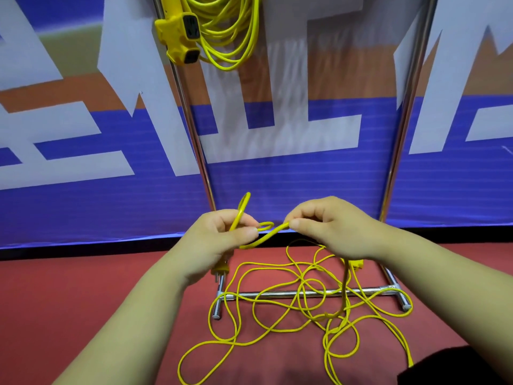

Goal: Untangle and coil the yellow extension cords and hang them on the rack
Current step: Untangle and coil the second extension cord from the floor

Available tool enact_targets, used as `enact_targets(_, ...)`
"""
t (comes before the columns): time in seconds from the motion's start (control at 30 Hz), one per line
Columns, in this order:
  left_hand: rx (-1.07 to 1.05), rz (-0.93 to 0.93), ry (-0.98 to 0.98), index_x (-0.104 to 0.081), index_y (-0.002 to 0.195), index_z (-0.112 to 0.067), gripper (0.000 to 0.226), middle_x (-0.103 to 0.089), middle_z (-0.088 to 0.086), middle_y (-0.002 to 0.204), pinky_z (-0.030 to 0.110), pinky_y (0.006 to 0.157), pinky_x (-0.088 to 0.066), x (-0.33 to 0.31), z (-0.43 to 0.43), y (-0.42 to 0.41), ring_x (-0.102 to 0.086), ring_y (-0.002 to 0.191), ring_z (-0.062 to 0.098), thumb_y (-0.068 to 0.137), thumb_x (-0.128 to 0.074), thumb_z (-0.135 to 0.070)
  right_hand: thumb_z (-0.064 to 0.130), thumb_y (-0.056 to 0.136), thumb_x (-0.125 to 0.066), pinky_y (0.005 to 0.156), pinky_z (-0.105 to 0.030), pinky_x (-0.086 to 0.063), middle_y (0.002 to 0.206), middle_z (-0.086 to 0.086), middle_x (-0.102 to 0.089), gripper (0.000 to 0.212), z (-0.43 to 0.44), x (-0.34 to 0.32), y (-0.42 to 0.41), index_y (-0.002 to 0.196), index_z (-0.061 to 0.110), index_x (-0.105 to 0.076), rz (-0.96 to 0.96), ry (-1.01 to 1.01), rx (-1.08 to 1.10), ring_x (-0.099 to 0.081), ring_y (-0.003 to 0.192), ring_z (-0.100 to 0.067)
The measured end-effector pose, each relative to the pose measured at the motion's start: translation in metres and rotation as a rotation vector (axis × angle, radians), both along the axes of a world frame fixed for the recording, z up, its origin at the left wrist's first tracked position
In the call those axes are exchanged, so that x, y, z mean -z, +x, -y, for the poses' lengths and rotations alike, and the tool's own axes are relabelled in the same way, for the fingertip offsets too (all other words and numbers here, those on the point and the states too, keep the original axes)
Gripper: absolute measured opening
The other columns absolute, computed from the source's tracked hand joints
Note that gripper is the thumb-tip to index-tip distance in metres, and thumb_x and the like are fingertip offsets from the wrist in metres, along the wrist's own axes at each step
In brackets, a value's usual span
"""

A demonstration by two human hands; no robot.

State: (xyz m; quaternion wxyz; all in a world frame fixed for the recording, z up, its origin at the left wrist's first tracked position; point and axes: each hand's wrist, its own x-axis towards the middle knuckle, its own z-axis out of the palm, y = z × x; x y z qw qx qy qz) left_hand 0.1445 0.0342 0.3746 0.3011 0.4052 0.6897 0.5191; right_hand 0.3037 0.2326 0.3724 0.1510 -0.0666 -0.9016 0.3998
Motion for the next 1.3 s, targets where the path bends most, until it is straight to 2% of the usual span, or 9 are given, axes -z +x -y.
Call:
enact_targets(0.17,0.008,-0.209,-0.103,-0.071,0.082,-0.012,0.01,-0.055,0.004,0.065,0.025,0.05,-0.039,-0.002,-0.006,0.008,-0.043,0.052,0.011,0.086,-0.077,-0.019,0.025,0.098,-0.06,0.048,-0.023,-0.034,0.055,0.01,-0.046,0.012,-0.003,0.001,0.0,0.096,0.022,-0.071,-0.076,-0.245,0.063,-0.039,0.05,-0.012)
enact_targets(0.43,-0.286,0.103,0.079,-0.077,0.101,-0.019,0.021,-0.036,0.006,0.069,0.026,0.048,-0.027,0.006,-0.009,-0.005,-0.026,0.056,0.016,0.099,-0.059,-0.029,0.018,0.093,-0.068,0.054,-0.025,-0.044,0.06,0.004,-0.055,0.004,-0.013,0.015,-0.001,0.096,0.015,-0.068,0.053,-0.347,0.102,-0.056,0.055,-0.013)
enact_targets(0.63,-0.294,-0.29,-0.133,-0.074,0.094,-0.034,0.025,-0.043,-0.004,0.059,0.029,0.046,-0.035,0.002,-0.001,-0.01,-0.037,0.047,0.017,0.102,-0.05,-0.036,0.035,0.083,-0.077,0.073,-0.025,-0.047,0.102,0.005,-0.066,0.041,-0.017,0.036,-0.004,0.117,0.024,-0.059,0.407,-0.003,0.294,-0.06,0.081,-0.013)
enact_targets(0.77,-0.112,-0.675,-0.211,-0.073,0.099,-0.039,0.016,-0.047,-0.003,0.089,0.026,0.072,-0.045,-0.006,0.002,-0.003,-0.053,0.079,0.006,0.098,-0.057,-0.04,0.043,0.08,-0.078,0.09,-0.029,-0.047,0.121,0.007,-0.055,0.062,-0.009,0.024,-0.007,0.134,0.029,-0.05,0.133,0.011,0.345,-0.06,0.102,-0.011)
enact_targets(0.93,-0.186,-0.976,-0.247,-0.072,0.104,-0.046,0.015,-0.058,-0.008,0.079,0.035,0.066,-0.048,-0.02,0.001,0.004,-0.056,0.078,0.009,0.096,-0.062,-0.039,0.035,0.08,-0.081,0.084,-0.027,-0.052,0.113,0.01,-0.065,0.04,0.005,0.02,-0.007,0.117,0.037,-0.067,0.111,-0.047,0.096,-0.065,0.086,-0.005)
enact_targets(1.07,-0.232,-0.693,-0.158,-0.071,0.103,-0.04,0.018,-0.073,-0.008,0.087,0.039,0.079,-0.055,-0.012,0.002,0.004,-0.067,0.082,0.014,0.097,-0.061,-0.027,0.029,0.085,-0.077,0.076,-0.037,-0.052,0.083,-0.004,-0.073,0.009,0.017,0.017,-0.007,0.089,0.02,-0.076,0.129,-0.181,-0.065,-0.061,0.071,-0.008)
enact_targets(1.17,-0.27,-0.1,0.014,-0.072,0.102,-0.022,0.025,-0.075,-0.001,0.106,0.044,0.092,-0.056,-0.008,-0.005,0.011,-0.073,0.097,0.017,0.095,-0.056,-0.005,0.025,0.085,-0.078,0.074,-0.028,-0.052,0.084,-0.004,-0.075,0.009,0.021,0.014,-0.006,0.092,0.02,-0.078,0.151,-0.256,-0.113,-0.064,0.074,-0.008)
enact_targets(1.23,-0.278,0.218,0.124,-0.068,0.101,-0.01,0.02,-0.073,0.009,0.098,0.043,0.084,-0.059,-0.009,-0.011,0.018,-0.075,0.087,0.025,0.096,-0.053,0.0,0.024,0.083,-0.079,0.072,-0.028,-0.05,0.082,-0.002,-0.074,0.008,0.018,0.016,-0.008,0.091,0.022,-0.077,0.107,-0.23,-0.057,-0.063,0.072,-0.008)
enact_targets(1.3,-0.218,0.215,0.125,-0.065,0.098,-0.008,0.017,-0.064,0.01,0.078,0.037,0.067,-0.058,-0.008,-0.011,0.02,-0.067,0.062,0.02,0.095,-0.055,0.004,0.025,0.08,-0.081,0.074,-0.025,-0.048,0.087,0.005,-0.072,0.016,0.009,0.019,-0.01,0.092,0.027,-0.072,-0.008,-0.114,0.12,-0.063,0.075,-0.004)
